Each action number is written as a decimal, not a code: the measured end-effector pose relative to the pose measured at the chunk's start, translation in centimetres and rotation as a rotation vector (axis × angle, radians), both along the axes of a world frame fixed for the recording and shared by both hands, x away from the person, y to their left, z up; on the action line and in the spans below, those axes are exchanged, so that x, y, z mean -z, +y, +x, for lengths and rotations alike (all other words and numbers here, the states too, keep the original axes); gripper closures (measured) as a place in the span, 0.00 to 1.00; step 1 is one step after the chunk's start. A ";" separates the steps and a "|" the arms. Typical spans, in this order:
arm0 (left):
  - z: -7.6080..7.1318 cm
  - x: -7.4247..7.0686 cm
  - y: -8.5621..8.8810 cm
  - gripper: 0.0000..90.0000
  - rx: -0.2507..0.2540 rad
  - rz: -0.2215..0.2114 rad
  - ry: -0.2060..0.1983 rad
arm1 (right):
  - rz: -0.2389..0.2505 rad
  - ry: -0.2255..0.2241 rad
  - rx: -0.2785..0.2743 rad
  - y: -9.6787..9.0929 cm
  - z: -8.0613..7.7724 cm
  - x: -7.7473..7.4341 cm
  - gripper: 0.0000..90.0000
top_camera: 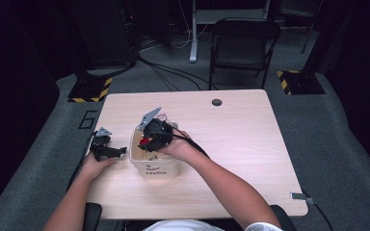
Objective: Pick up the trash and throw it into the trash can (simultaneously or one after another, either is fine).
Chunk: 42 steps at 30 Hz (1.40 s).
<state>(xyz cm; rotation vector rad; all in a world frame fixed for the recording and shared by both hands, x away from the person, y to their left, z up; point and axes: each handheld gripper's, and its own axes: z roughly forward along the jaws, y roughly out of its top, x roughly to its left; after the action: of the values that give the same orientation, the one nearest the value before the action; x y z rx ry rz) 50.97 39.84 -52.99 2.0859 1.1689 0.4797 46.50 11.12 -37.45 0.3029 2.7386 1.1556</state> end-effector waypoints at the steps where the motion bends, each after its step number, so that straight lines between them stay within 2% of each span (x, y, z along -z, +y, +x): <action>1: 0.0 0.0 0.0 0.00 0.000 0.000 0.002 | -0.007 0.005 0.002 0.0 0.0 0.0 0.64; 7: 0.0 0.0 0.0 0.00 0.000 0.000 0.001 | -0.011 -0.005 0.000 0.3 -0.1 0.2 0.63; 17: 0.0 0.0 0.0 0.00 0.001 -0.001 -0.004 | 0.002 -0.019 -0.001 -0.3 -0.6 -0.6 0.59; 28: 0.0 0.0 0.0 0.00 0.001 -0.001 -0.007 | 0.020 -0.024 -0.019 -1.4 -2.1 -1.3 0.56; 34: -0.1 -0.1 0.0 0.00 0.005 0.004 0.007 | 0.020 -0.053 -0.036 -1.4 -3.2 -1.7 0.54; 42: -0.1 0.0 0.0 0.00 0.008 0.003 0.004 | 0.037 -0.102 -0.021 -2.5 -4.2 -2.1 0.52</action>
<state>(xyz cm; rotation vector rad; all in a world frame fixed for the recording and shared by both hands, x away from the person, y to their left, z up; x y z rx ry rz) 50.83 39.83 -52.97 2.0934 1.1627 0.4743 42.29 8.60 -35.40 0.2138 2.6409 1.1937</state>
